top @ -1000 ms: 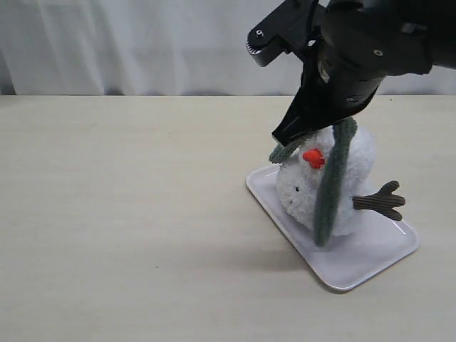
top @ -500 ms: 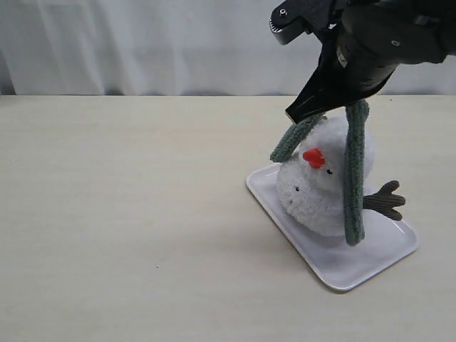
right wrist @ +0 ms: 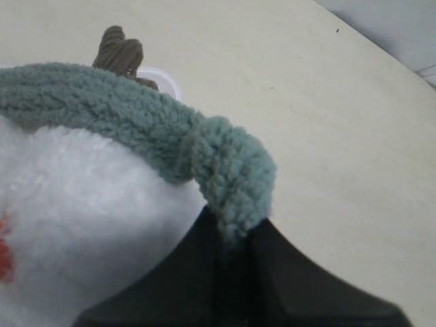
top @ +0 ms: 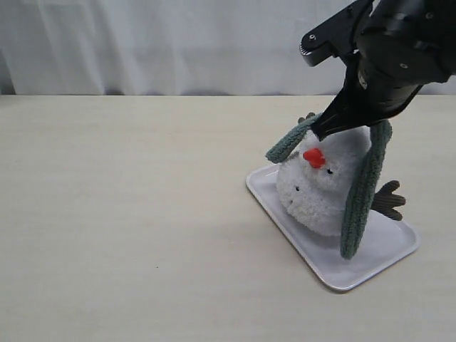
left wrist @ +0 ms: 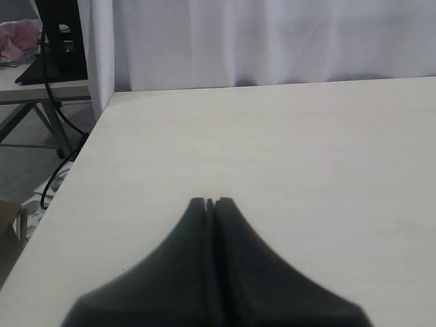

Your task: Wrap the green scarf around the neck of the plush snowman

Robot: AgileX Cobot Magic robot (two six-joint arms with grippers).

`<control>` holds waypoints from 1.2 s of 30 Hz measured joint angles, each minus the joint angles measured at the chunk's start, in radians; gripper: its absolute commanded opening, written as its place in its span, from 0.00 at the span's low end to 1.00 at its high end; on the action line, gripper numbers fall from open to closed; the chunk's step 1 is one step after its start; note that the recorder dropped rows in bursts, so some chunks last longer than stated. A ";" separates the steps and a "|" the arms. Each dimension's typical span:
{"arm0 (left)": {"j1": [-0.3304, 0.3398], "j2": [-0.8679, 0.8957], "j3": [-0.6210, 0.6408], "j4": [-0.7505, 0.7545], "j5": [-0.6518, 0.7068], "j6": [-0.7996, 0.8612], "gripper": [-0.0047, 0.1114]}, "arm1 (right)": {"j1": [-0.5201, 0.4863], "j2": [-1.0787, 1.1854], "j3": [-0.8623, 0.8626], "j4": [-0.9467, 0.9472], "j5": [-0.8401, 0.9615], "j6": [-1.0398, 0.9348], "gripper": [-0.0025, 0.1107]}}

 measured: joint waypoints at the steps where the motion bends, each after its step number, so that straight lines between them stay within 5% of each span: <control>1: 0.000 0.000 0.000 0.000 0.000 0.000 0.04 | -0.007 0.000 0.002 0.000 -0.002 0.000 0.18; 14: 0.000 0.000 0.000 0.000 0.000 0.000 0.04 | -0.032 0.000 0.034 0.003 -0.060 0.042 0.40; 26: 0.000 0.000 0.000 0.000 0.000 0.000 0.04 | -0.033 0.000 0.036 0.082 -0.062 0.061 0.43; 36: 0.000 0.000 0.000 0.000 0.000 0.000 0.04 | -0.076 0.000 0.036 0.090 -0.001 0.067 0.63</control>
